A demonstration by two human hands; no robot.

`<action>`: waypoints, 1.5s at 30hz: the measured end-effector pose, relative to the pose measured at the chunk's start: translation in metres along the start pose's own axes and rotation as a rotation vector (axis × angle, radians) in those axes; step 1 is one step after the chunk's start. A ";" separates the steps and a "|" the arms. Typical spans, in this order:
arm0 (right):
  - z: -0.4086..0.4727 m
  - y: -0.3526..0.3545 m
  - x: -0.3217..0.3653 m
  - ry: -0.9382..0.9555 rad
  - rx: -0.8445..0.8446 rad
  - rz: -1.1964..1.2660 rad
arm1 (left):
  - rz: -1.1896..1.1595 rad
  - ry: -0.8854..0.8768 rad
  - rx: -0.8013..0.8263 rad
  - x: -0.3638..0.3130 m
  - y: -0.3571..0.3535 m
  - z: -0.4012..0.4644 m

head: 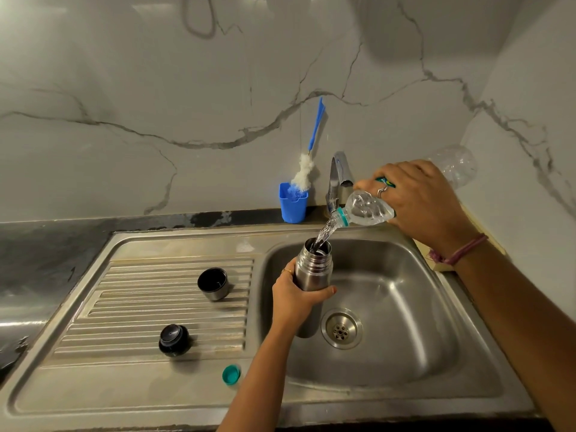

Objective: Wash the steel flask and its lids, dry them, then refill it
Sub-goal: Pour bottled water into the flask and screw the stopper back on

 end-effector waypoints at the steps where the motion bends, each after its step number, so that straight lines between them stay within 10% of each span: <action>1: 0.001 0.001 0.000 0.002 -0.005 -0.009 | 0.002 0.000 -0.001 0.000 0.000 0.000; 45: 0.022 0.023 0.016 0.226 -0.011 -0.217 | 0.013 -0.011 0.024 -0.004 -0.006 0.000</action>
Point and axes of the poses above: each hand's wrist, its own z-axis towards the middle knuckle, its own y-axis out of the back of the hand, x = y × z, the point moved 4 cm from there along z, towards the middle knuckle, and after that the axes turned 13 degrees about x, right-handed, at the moved point
